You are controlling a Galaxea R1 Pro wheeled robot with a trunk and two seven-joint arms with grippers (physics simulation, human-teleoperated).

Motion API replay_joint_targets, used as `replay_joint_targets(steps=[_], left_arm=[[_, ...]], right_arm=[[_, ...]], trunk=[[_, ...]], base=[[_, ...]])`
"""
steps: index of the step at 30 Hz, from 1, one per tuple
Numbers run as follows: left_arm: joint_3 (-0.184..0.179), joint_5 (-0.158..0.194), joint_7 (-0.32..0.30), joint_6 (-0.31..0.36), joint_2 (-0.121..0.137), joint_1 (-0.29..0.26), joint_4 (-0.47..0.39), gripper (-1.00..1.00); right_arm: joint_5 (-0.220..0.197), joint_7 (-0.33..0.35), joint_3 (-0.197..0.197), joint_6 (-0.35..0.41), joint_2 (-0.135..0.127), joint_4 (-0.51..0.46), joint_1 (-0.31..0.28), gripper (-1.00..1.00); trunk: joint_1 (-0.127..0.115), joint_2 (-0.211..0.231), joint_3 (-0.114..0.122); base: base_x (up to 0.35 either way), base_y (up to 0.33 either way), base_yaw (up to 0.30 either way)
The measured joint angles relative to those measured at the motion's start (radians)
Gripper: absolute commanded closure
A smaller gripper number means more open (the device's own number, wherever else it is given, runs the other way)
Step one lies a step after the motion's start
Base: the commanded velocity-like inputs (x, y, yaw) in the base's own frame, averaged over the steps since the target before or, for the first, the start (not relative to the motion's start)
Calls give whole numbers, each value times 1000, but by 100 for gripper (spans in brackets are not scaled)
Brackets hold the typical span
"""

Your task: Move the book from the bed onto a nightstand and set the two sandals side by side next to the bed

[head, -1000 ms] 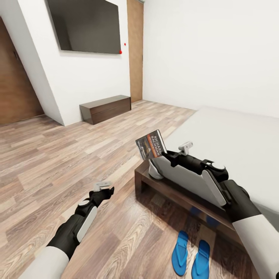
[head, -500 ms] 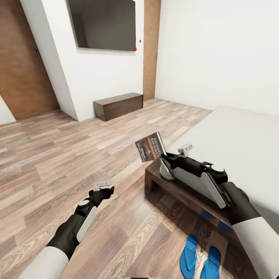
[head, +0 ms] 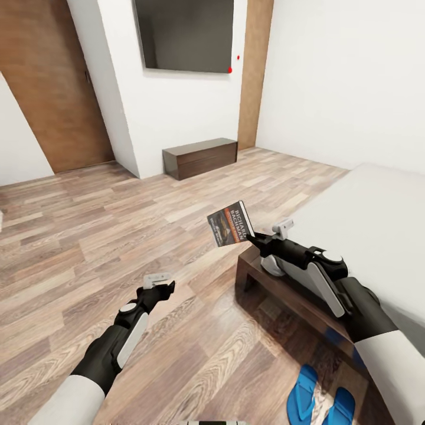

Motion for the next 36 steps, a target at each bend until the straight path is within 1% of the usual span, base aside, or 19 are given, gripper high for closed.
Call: replay_joint_targets(steps=[4, 9, 26, 30, 36], left_arm=[[0, -1, -1, -1, -3, 0, -26, -100], [0, -1, 0, -2, -3, 0, -93, -100], [-2, -2, 0, 0, -4, 0, -106, -100], [-2, -2, -1, 3, -4, -1, -106, -100], [-3, -2, -1, 5, -4, -1, -106, -100]], right_arm=[[0, 0, -1, 0, -1, 0, 0, 100], [-1, -1, -1, 0, 1, 0, 0, 100], [-1, 0, -1, 0, -1, 0, 0, 100], [0, 0, -2, 1, -1, 0, 0, 100], [-1, 0, -1, 2, 0, 0, 0, 100]], trunk=[[0, 0, -4], [0, 0, -9], [0, 0, -23], [0, 0, -26], [-1, 0, -31]], base=[[0, 0, 218], [0, 0, 218], [9, 3, 218], [156, 65, 218], [286, 79, 218]])
